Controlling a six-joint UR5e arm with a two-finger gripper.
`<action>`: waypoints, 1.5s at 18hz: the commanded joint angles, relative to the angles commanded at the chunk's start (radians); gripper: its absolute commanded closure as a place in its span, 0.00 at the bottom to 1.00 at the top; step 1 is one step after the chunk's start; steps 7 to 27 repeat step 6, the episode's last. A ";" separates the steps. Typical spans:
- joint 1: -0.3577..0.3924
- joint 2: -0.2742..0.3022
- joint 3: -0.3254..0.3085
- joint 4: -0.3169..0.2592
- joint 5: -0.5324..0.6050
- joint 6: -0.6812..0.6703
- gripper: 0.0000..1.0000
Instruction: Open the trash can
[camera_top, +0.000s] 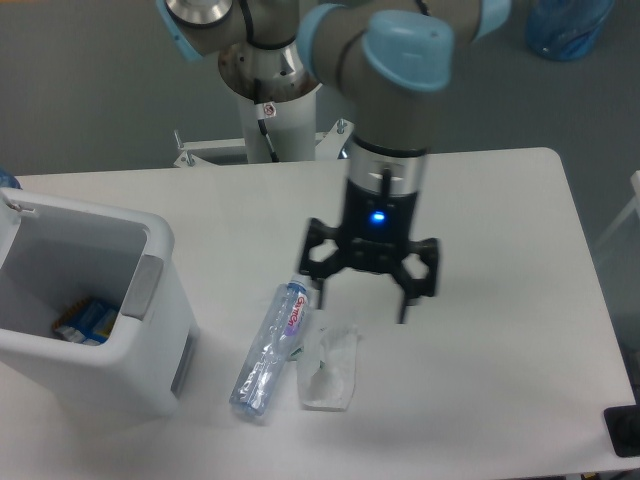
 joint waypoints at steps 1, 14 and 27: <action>0.003 -0.031 0.009 -0.003 0.021 0.056 0.00; 0.043 -0.105 -0.009 -0.020 0.238 0.335 0.00; 0.043 -0.105 -0.009 -0.020 0.238 0.335 0.00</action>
